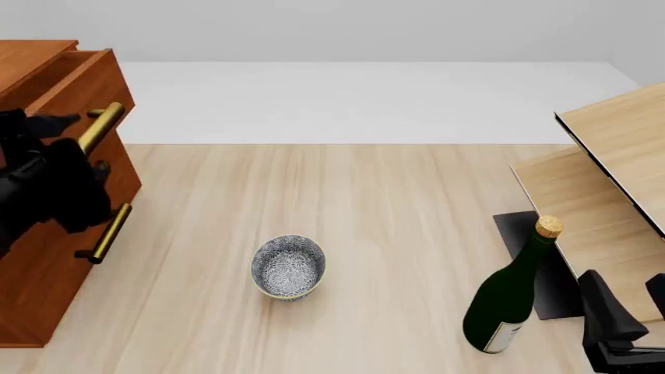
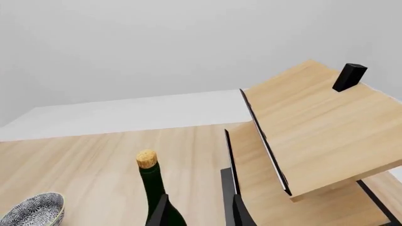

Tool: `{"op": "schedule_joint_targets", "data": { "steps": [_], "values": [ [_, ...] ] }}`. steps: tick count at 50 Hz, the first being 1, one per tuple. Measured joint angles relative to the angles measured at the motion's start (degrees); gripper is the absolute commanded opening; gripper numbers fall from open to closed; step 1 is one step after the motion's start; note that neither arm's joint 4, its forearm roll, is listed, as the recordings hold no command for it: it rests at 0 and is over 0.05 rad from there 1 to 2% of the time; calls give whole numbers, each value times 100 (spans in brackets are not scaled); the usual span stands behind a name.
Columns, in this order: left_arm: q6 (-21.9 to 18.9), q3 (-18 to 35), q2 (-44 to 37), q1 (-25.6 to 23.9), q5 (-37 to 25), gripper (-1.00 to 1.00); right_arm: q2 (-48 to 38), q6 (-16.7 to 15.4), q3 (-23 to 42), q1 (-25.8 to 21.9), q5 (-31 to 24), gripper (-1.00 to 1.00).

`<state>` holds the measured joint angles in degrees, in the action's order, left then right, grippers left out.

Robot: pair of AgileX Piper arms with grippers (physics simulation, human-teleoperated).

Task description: Close the bottom drawer of the cabinet and open the top drawer.

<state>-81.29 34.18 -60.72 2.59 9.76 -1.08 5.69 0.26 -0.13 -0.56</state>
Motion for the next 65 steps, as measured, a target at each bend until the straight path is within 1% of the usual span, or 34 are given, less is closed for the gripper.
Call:
{"op": "schedule_joint_targets", "data": {
  "steps": [25,44,48,54,65],
  "values": [
    [95,-204,580,-116,-466,100,10,34,2,67,1,100],
    [233,-128,1149,-237,-1125,100,-61,75,-1,89,63,100],
    [308,-33,1234,-269,-1305,100,-68,75,1,95,72,100],
    [582,309,1288,-323,-1732,100,-74,74,4,103,80,100],
    [1168,1169,1235,-309,-2467,100,-73,62,8,112,84,100]
  ]
}}
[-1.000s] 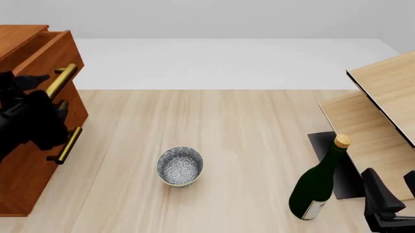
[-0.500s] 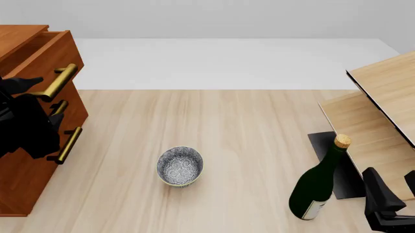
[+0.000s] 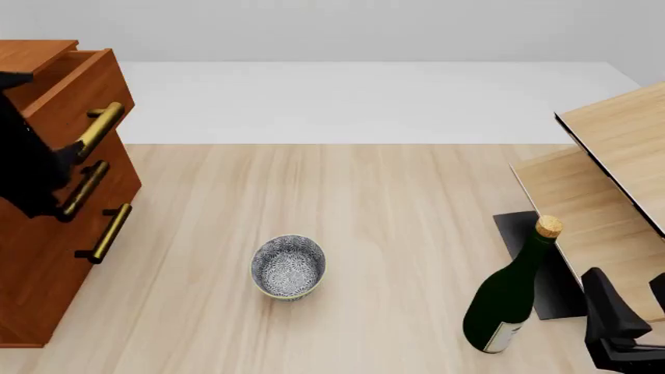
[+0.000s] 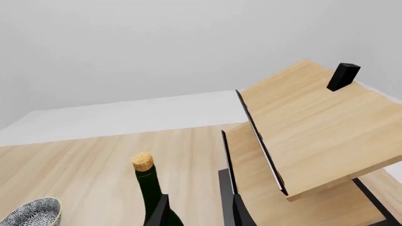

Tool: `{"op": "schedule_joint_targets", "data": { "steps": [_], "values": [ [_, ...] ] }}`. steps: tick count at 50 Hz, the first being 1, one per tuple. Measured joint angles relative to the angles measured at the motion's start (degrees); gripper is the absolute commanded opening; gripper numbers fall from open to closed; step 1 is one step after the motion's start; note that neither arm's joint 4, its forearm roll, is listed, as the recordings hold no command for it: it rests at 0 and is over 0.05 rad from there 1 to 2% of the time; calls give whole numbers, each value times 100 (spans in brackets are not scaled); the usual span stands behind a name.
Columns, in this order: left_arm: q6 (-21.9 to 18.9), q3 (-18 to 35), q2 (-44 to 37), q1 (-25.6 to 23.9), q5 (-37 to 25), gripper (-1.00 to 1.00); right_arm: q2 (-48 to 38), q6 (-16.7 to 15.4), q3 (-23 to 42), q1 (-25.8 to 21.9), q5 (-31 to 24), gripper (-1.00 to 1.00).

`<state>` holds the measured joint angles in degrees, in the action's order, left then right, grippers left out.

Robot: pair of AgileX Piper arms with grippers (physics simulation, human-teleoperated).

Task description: Close the bottom drawer of the cabinet and open the top drawer.

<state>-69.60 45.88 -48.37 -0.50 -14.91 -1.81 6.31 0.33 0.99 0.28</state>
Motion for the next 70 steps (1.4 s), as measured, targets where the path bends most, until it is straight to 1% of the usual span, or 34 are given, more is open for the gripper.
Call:
{"op": "schedule_joint_targets", "data": {
  "steps": [5,8,18,21,23,30,40,47,61,70],
  "values": [
    [400,512,-152,16,-393,100,6,-9,0,1,-3,100],
    [751,886,-292,18,-700,100,14,-15,0,1,-8,100],
    [1735,1970,-669,171,-1488,100,49,-28,-2,-6,-37,100],
    [2067,2277,-789,209,-1723,100,62,-34,-3,-7,-48,100],
    [2369,2509,-900,213,-1912,100,71,-39,-3,-8,-55,100],
    [3091,2971,-1116,289,-2291,100,92,-53,-3,-6,-72,100],
    [3887,3210,-1241,398,-2613,100,114,-73,-1,-12,-89,100],
    [4346,3246,-1284,501,-2747,100,130,-80,1,-20,-104,100],
    [5037,3022,-1319,674,-2785,100,155,-102,2,-36,-125,100],
    [5326,2783,-1312,759,-2721,100,157,-111,4,-45,-128,100]
  ]
}}
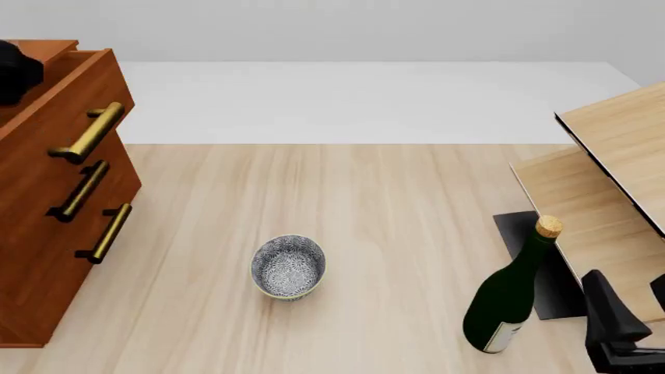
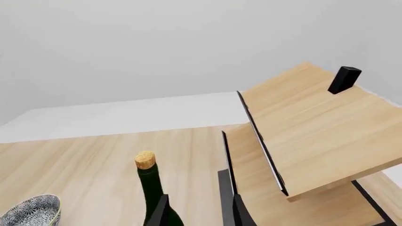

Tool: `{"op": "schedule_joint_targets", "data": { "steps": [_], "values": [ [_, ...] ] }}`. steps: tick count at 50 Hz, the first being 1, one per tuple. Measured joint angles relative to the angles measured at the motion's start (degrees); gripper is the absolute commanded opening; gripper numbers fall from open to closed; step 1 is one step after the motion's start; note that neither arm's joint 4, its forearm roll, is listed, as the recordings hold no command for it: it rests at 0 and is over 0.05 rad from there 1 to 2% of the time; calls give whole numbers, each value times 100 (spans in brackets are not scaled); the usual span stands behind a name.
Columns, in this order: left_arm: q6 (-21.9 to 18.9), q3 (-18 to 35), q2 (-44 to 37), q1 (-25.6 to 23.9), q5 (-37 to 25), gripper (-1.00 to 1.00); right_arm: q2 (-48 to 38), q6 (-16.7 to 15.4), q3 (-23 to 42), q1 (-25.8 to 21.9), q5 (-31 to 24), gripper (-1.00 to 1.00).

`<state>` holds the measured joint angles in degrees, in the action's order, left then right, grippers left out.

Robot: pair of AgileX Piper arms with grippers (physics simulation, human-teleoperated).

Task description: Close the bottom drawer of the cabinet and open the top drawer.

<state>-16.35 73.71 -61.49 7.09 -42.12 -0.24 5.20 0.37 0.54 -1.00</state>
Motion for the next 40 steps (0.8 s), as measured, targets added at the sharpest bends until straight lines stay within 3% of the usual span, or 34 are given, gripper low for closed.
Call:
{"op": "schedule_joint_targets", "data": {
  "steps": [14,40],
  "values": [
    [293,-352,-35,70,144,100,-8,1,2,0,5,100],
    [443,-862,-60,222,414,100,0,2,0,9,1,100]
  ]
}}
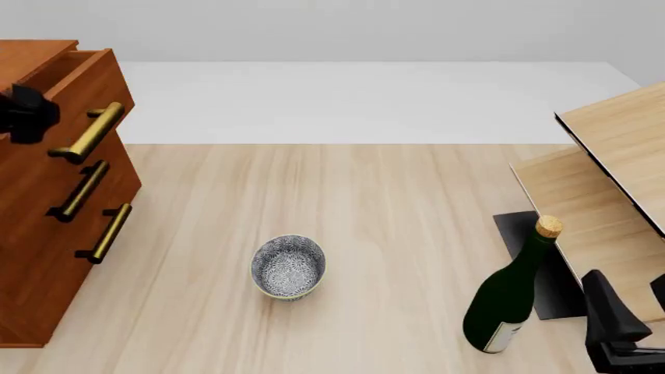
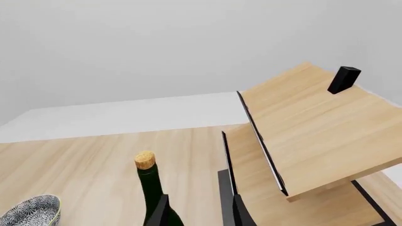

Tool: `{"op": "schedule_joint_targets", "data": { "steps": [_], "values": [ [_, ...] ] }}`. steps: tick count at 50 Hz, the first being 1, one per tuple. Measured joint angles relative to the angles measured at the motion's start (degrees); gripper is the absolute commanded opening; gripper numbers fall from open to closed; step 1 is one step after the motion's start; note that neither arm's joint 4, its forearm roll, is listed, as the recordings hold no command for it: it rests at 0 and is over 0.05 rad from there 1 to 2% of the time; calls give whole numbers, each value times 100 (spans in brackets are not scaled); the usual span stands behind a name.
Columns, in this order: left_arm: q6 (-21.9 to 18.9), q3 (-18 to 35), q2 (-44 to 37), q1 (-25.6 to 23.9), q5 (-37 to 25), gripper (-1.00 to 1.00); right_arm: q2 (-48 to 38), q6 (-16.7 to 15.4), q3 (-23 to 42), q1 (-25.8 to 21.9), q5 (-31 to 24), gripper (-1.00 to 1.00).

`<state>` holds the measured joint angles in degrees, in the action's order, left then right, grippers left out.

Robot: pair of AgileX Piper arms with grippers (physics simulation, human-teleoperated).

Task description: Close the bottom drawer of the cabinet and open the top drawer.

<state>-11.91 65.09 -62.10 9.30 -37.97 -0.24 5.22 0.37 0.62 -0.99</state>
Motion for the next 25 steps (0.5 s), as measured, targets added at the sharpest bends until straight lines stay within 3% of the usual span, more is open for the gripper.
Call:
{"op": "schedule_joint_targets", "data": {
  "steps": [25],
  "values": [
    [203,-337,55,1,157,100,4,5,1,2,-2,100]
  ]
}}
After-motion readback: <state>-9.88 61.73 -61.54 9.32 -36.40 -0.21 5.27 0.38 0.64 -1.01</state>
